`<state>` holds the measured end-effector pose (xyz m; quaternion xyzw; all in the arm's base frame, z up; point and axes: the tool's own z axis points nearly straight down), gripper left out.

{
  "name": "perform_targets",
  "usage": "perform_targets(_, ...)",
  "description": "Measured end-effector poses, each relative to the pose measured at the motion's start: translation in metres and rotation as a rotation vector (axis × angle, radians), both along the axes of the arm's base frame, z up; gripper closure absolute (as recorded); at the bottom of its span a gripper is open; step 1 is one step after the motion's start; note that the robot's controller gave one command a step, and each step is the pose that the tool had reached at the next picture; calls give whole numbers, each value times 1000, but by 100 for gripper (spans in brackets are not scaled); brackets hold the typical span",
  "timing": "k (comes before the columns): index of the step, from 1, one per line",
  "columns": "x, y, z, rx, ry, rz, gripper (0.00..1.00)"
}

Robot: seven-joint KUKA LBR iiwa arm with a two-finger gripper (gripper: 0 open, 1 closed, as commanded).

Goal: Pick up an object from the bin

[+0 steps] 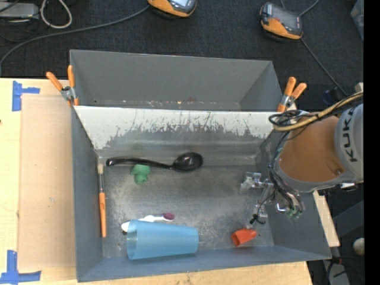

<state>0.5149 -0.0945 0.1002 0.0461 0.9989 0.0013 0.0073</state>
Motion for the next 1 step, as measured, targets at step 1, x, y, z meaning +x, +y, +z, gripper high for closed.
perform_targets(1, -41, -30, -30, -6, -6, 173, 0)
